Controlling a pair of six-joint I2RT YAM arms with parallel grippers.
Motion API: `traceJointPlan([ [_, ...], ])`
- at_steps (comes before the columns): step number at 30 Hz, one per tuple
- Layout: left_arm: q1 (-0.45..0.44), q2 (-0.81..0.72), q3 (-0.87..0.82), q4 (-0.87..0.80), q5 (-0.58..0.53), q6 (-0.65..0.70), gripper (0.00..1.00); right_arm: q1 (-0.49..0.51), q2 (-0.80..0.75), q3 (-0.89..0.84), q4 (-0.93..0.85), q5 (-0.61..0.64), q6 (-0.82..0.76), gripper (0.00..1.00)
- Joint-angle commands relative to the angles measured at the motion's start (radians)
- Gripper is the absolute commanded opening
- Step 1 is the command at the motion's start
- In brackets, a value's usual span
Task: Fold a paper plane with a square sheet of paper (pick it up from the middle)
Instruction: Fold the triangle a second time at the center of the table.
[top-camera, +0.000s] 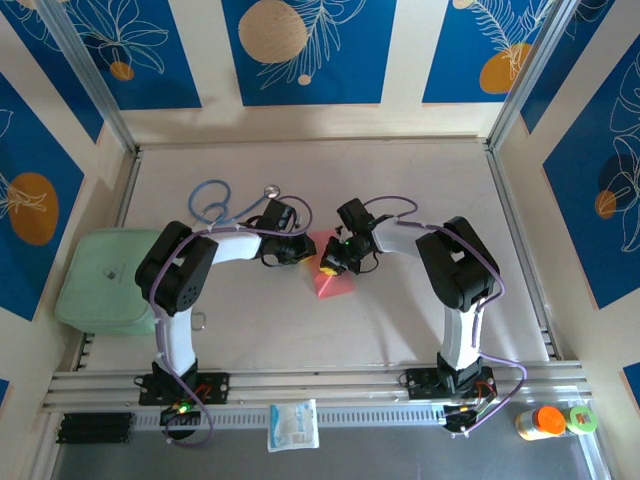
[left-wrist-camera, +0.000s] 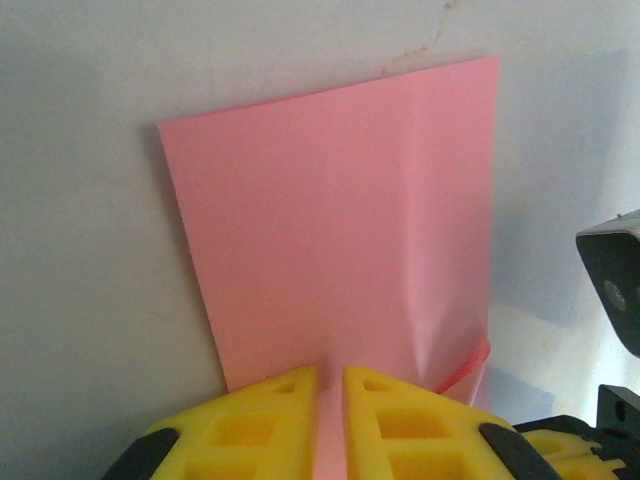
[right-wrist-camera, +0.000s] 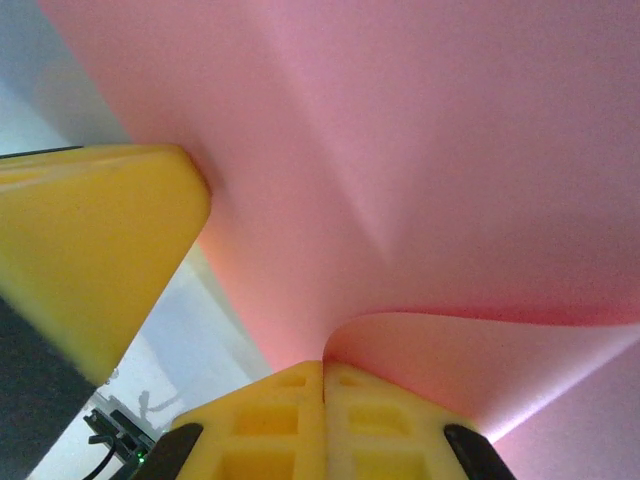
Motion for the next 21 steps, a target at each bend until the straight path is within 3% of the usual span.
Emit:
traceJointPlan([
  [1,0.008,0.027,-0.014,-0.017,0.015,-0.003,0.16,0.008,0.016,0.021,-0.034,-0.002,-0.013,0.01],
  [21,0.008,0.017,-0.022,-0.022,0.018,-0.004,0.16,0.004,0.045,0.033,-0.059,0.005,0.005,0.03],
])
